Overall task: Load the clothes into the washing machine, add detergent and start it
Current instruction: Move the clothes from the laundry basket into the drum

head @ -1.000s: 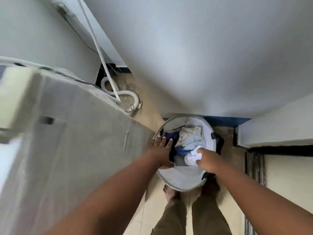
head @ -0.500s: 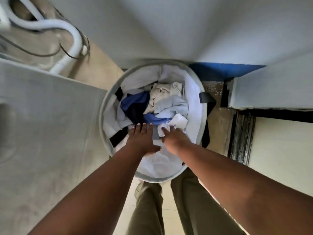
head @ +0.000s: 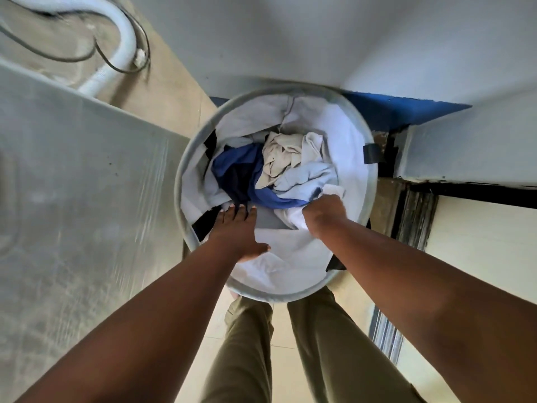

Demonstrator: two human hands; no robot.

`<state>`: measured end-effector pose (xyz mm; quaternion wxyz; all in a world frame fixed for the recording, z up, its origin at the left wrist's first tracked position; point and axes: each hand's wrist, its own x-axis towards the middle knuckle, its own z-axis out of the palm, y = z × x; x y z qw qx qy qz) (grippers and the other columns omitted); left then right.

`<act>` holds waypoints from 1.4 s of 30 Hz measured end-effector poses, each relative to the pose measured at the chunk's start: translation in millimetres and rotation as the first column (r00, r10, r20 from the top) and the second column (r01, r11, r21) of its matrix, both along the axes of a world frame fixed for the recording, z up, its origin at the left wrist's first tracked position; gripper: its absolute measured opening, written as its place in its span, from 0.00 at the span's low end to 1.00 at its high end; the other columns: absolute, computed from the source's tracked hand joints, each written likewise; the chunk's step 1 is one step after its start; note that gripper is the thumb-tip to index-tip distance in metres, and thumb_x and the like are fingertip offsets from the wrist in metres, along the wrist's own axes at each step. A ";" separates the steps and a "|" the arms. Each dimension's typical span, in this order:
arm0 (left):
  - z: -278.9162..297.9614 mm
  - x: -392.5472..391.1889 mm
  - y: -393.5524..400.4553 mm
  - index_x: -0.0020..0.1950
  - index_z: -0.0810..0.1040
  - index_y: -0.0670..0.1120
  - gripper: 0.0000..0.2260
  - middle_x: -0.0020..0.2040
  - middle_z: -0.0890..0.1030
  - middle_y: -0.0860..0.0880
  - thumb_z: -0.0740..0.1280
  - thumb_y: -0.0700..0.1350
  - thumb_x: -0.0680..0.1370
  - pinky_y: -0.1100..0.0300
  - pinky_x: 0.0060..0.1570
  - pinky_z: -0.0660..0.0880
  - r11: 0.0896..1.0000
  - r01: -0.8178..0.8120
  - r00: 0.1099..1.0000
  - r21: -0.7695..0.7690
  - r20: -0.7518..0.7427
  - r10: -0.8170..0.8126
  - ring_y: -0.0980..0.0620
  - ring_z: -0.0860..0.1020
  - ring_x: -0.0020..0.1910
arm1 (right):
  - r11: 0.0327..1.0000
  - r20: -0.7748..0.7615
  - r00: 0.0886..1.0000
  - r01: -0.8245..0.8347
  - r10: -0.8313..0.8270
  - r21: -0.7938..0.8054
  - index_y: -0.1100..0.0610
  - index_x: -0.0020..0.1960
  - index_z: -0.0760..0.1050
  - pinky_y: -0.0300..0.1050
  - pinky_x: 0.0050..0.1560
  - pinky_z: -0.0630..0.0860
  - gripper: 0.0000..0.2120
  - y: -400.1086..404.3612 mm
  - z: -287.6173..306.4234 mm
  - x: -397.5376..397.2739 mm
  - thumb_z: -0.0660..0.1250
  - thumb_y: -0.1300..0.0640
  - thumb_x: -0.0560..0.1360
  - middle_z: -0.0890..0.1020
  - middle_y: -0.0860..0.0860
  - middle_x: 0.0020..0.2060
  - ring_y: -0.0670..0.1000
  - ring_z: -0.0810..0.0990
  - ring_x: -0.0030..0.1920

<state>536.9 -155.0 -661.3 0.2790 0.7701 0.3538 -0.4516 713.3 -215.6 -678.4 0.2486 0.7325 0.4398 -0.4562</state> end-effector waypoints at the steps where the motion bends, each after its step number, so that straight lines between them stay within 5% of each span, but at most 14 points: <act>1: 7.5 -0.8 0.1 0.79 0.42 0.46 0.44 0.79 0.45 0.44 0.60 0.67 0.74 0.47 0.74 0.43 1.000 0.000 1.000 0.010 0.011 0.000 0.43 0.44 0.77 | 0.985 -0.003 0.987 -0.161 0.161 0.065 0.48 0.68 0.71 0.48 0.65 0.68 0.20 -5.5 -2.7 2.0 0.62 0.48 0.76 0.75 0.50 0.64 0.52 0.71 0.66; 5: 44.7 -4.6 -0.7 0.79 0.42 0.47 0.44 0.79 0.45 0.44 0.60 0.67 0.74 0.47 0.75 0.43 0.999 0.004 0.998 0.040 0.057 -0.006 0.43 0.43 0.77 | 0.954 -0.086 0.956 -0.267 0.279 0.136 0.46 0.66 0.71 0.51 0.61 0.66 0.25 -3.7 51.4 15.9 0.64 0.40 0.71 0.72 0.51 0.62 0.56 0.69 0.64; 11: 129.0 -9.7 5.1 0.78 0.39 0.49 0.47 0.79 0.45 0.46 0.62 0.68 0.72 0.47 0.75 0.46 0.998 -0.020 0.986 0.066 0.166 0.009 0.45 0.45 0.78 | 0.944 -0.353 0.916 0.269 -0.190 0.189 0.48 0.61 0.76 0.40 0.47 0.69 0.24 -10.7 162.0 30.2 0.73 0.47 0.66 0.74 0.43 0.53 0.47 0.74 0.53; 14: 178.2 -13.9 9.0 0.78 0.36 0.49 0.51 0.79 0.42 0.47 0.65 0.68 0.70 0.47 0.74 0.48 0.997 -0.050 0.979 0.053 0.201 0.039 0.45 0.43 0.78 | 0.890 -0.408 0.880 0.370 -0.243 0.267 0.45 0.41 0.76 0.38 0.35 0.67 0.10 -17.3 234.6 26.5 0.71 0.46 0.60 0.74 0.41 0.36 0.46 0.75 0.40; 17: 236.9 -20.5 13.2 0.76 0.30 0.51 0.57 0.79 0.41 0.48 0.69 0.68 0.66 0.45 0.75 0.49 0.996 -0.031 0.970 0.080 0.243 0.011 0.44 0.42 0.77 | 0.774 -0.491 0.808 0.525 -0.324 0.354 0.54 0.33 0.73 0.41 0.34 0.68 0.12 -28.3 313.0 10.7 0.69 0.47 0.56 0.74 0.45 0.28 0.46 0.73 0.30; 21: 310.5 -29.1 5.7 0.76 0.30 0.51 0.61 0.79 0.46 0.46 0.70 0.68 0.60 0.46 0.73 0.57 0.994 -0.018 0.950 0.108 0.311 -0.017 0.44 0.49 0.77 | 0.603 -0.621 0.688 0.690 -0.375 0.401 0.50 0.30 0.74 0.39 0.33 0.68 0.08 -46.9 403.7 -14.4 0.69 0.48 0.54 0.73 0.44 0.26 0.45 0.72 0.30; 24: 359.3 -38.8 -2.5 0.78 0.38 0.54 0.49 0.74 0.65 0.45 0.67 0.61 0.68 0.54 0.64 0.69 0.992 -0.107 0.913 0.060 0.401 0.075 0.46 0.69 0.69 | 0.496 -0.668 0.641 0.749 -0.377 0.439 0.52 0.34 0.75 0.41 0.35 0.70 0.10 -64.1 446.5 -38.1 0.70 0.50 0.54 0.76 0.44 0.28 0.46 0.73 0.31; 26: 399.0 -50.1 -11.1 0.75 0.60 0.47 0.28 0.70 0.71 0.45 0.61 0.51 0.77 0.58 0.62 0.69 0.982 -0.186 0.882 0.024 0.445 0.156 0.47 0.72 0.66 | 0.418 -0.688 0.619 0.777 -0.379 0.470 0.52 0.39 0.75 0.38 0.36 0.72 0.14 -77.9 470.2 -56.0 0.69 0.50 0.54 0.78 0.43 0.30 0.43 0.75 0.32; 29: 449.7 -69.0 -32.1 0.69 0.72 0.45 0.23 0.68 0.74 0.46 0.57 0.51 0.76 0.59 0.63 0.67 0.917 -0.399 0.736 0.011 0.600 0.314 0.48 0.72 0.66 | 0.317 -0.726 0.595 0.802 -0.346 0.506 0.50 0.41 0.75 0.34 0.34 0.72 0.11 -102.8 505.0 -80.0 0.70 0.56 0.59 0.79 0.41 0.30 0.42 0.76 0.32; 33: 522.1 -96.0 -57.5 0.65 0.76 0.45 0.18 0.63 0.78 0.45 0.58 0.38 0.76 0.58 0.59 0.70 0.813 -0.581 0.523 -0.045 0.745 0.415 0.46 0.75 0.62 | 0.182 -0.758 0.583 0.812 -0.293 0.554 0.55 0.46 0.76 0.45 0.42 0.75 0.16 -139.0 561.9 -113.2 0.74 0.56 0.60 0.81 0.54 0.41 0.51 0.78 0.41; 39: 670.1 -162.4 -78.8 0.46 0.79 0.50 0.12 0.48 0.82 0.49 0.57 0.46 0.70 0.56 0.53 0.74 0.755 -0.646 0.204 -0.114 0.927 0.315 0.52 0.77 0.49 | 0.078 -0.771 0.631 0.775 -0.080 0.627 0.54 0.47 0.77 0.50 0.45 0.79 0.20 -136.1 684.2 -169.8 0.78 0.55 0.58 0.83 0.54 0.45 0.53 0.81 0.45; 42: 728.4 -206.2 -78.1 0.42 0.78 0.49 0.12 0.45 0.82 0.49 0.56 0.47 0.67 0.56 0.50 0.74 0.716 -0.685 0.058 -0.134 0.970 0.238 0.53 0.76 0.45 | 0.042 -0.775 0.629 0.774 0.060 0.632 0.56 0.51 0.76 0.41 0.37 0.78 0.23 -117.2 740.9 -212.8 0.78 0.54 0.58 0.84 0.53 0.47 0.50 0.82 0.45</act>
